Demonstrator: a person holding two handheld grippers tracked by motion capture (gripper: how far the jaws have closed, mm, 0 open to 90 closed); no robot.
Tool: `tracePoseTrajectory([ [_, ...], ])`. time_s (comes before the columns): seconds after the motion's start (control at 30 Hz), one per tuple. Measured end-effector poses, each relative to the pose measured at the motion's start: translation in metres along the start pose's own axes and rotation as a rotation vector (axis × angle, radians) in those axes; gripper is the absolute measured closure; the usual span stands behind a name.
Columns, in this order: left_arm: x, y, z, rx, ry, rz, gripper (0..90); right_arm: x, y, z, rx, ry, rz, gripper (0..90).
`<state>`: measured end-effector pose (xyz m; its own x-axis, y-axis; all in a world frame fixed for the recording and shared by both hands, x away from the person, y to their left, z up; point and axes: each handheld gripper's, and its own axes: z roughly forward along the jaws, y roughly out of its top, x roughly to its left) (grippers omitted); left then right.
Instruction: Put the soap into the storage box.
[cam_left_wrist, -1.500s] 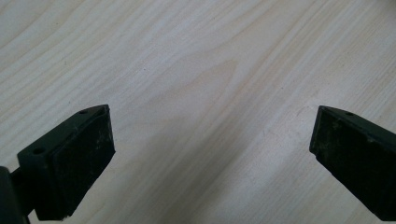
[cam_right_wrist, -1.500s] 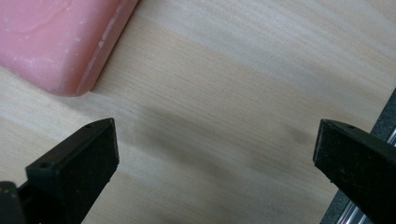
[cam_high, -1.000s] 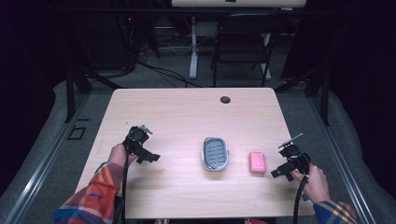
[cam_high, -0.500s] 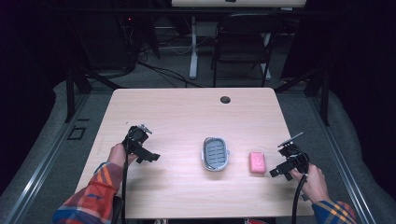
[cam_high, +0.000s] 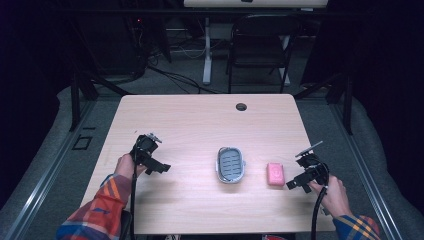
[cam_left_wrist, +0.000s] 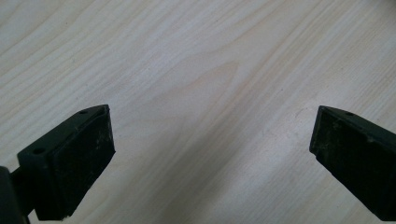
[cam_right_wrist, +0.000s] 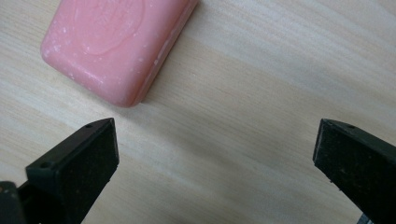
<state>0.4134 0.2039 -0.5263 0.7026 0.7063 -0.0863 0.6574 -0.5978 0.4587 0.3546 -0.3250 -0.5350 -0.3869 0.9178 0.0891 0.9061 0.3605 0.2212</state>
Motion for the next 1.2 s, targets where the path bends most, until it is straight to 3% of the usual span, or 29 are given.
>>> tracePoseTrajectory([
  [0.03,0.0,0.0,0.0,-0.002,0.001,-0.001,0.0,0.001,0.0,0.001,-0.022,0.011,0.019,0.0],
  [0.07,0.001,0.0,0.0,0.0,0.003,-0.001,0.0,0.0,0.001,-0.001,0.001,0.002,0.004,0.0],
  [0.13,0.001,0.0,0.001,0.007,0.002,-0.001,0.0,0.002,0.001,0.0,-0.027,0.004,0.017,0.0],
  [0.2,0.0,0.0,0.001,0.003,0.004,0.0,0.0,0.002,0.002,-0.002,-0.001,0.003,0.0,0.0],
  [0.3,0.0,0.001,0.001,0.001,0.004,0.005,0.0,0.004,0.004,-0.001,-0.012,0.0,0.007,0.0],
  [0.33,0.0,0.001,0.001,0.002,0.006,0.005,0.0,0.005,0.003,0.0,-0.044,0.01,0.026,0.0],
  [0.5,0.0,0.001,0.001,0.002,0.002,0.008,0.0,0.008,0.009,-0.005,-0.021,0.004,-0.004,0.0],
  [0.63,0.0,0.001,0.003,0.006,0.001,0.005,0.0,0.011,0.013,-0.005,-0.027,0.013,0.001,0.0],
  [0.7,0.0,0.002,0.003,0.007,0.005,0.009,0.0,0.014,0.014,-0.004,-0.068,0.007,0.037,0.0],
  [0.73,0.0,0.002,0.003,0.007,0.005,0.009,0.0,0.013,0.016,-0.006,-0.043,0.011,0.018,0.0],
  [0.8,-0.001,0.002,0.002,0.008,0.005,0.011,0.0,0.014,0.017,-0.006,-0.046,0.016,0.015,0.0],
  [1.07,-0.001,0.002,0.002,0.004,0.007,0.008,0.0,0.022,0.03,-0.003,-0.051,0.035,0.028,0.0],
  [1.2,-0.001,0.002,0.002,-0.001,0.003,0.002,0.0,0.028,0.036,-0.001,-0.062,0.018,0.041,0.0],
])
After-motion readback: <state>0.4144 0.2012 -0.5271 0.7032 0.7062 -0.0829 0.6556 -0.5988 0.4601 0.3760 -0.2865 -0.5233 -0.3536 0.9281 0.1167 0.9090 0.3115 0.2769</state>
